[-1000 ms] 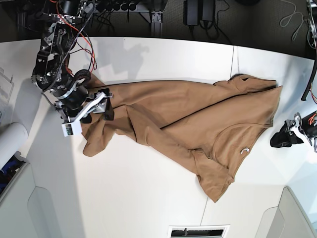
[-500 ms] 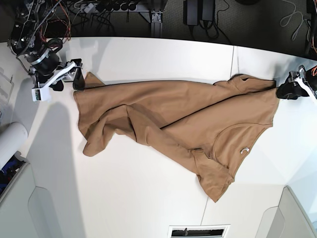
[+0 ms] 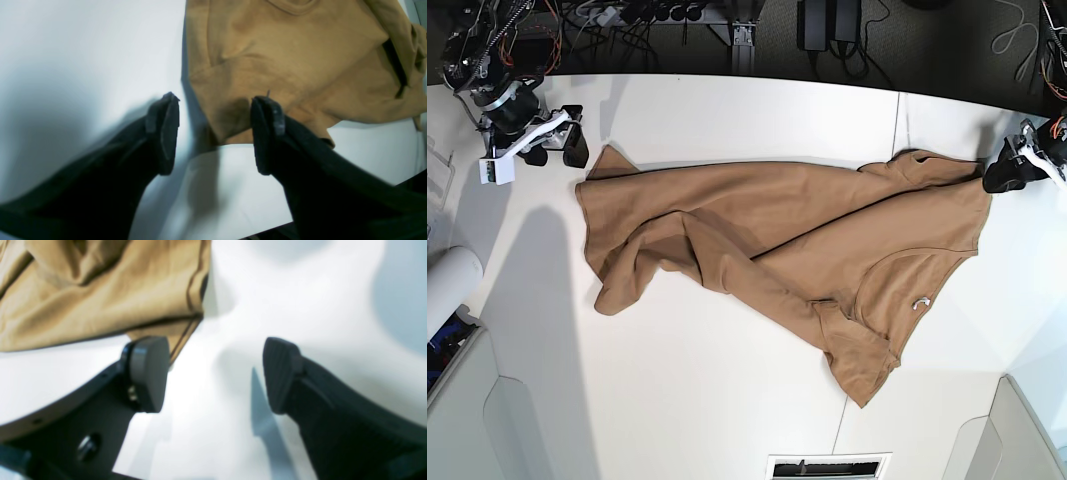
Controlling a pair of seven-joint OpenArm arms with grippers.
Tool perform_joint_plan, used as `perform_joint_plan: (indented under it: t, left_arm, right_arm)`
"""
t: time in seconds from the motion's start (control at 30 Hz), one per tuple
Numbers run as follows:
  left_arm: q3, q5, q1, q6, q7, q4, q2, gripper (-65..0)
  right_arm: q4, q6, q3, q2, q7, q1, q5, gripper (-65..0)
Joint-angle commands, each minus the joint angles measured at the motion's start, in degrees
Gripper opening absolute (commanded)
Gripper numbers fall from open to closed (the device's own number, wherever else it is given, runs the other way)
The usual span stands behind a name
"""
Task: Layout the t-shirt on the table in an organized manner, then fold the t-shirt properly
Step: 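Grasp two shirt corners with both grippers, then lift the shirt with both grippers and lay it flat lengthwise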
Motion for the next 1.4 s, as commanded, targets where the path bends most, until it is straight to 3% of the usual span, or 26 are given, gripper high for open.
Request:
perform_joint_plan:
  t: [0.0,0.3,0.5,0.57,0.63,0.67,0.7,0.8,0.93,1.2,1.37]
  left_arm:
    - [-0.4,-1.2,-0.3,-0.5,-1.0,0.8,-1.0,-28.5]
    - [2.8,-0.8,-0.5,-0.5,-1.0,0.8,2.1,-28.5]
    - [8.0,2.4,-0.5,-0.5,-4.9,0.8,2.2,-28.9]
    - [8.1,3.8,-0.5,-0.5,-6.7,0.8,2.8,-37.0]
    - [8.1,4.7,-0.5,-0.5,-7.6,0.8,3.1,-53.5]
    - [8.1,4.7,-0.5,-0.5,-7.6,0.8,3.2,-61.1]
    - [8.1,4.7,-0.5,-0.5,-7.6,0.8,3.1,-65.0]
    - [7.7,4.5,-0.5,-0.5,-7.7,0.8,2.7,-65.0]
    - [2.3,1.3,-0.5,-0.5,-7.2,2.1,2.6,-65.0]
    - [-7.1,-5.5,-0.4,-0.5,-0.6,11.6,2.6,-65.0]
    - [-13.7,-10.0,2.8,-0.5,0.8,18.7,2.7,-65.0]
  right_arm:
    - [-0.2,0.3,-0.2,0.5,2.3,0.3,0.7,-21.9]
    - [-5.1,0.6,-5.1,0.1,5.3,2.0,0.6,-21.9]
    - [-5.2,0.4,-10.1,-2.7,5.3,3.6,-1.7,-22.0]
    - [-5.2,0.4,-11.2,-3.8,5.3,3.6,-2.6,-22.0]
    - [-5.2,0.4,-11.5,-4.9,5.5,3.6,-3.6,-22.0]
    - [-5.2,0.4,-11.5,-5.2,6.2,3.6,-3.9,-25.2]
    - [-5.2,0.4,-11.5,-5.3,6.9,3.6,-4.3,-32.5]
    - [-5.2,0.4,-11.3,-5.2,8.5,3.7,-4.4,-65.0]
    - [-4.2,2.8,-11.3,-5.2,7.6,3.6,-4.1,-65.0]
    - [5.1,3.2,-11.3,-4.2,1.2,2.8,0.6,-65.0]
    - [12.1,3.2,-11.3,-4.1,0.7,-1.0,1.1,-65.0]
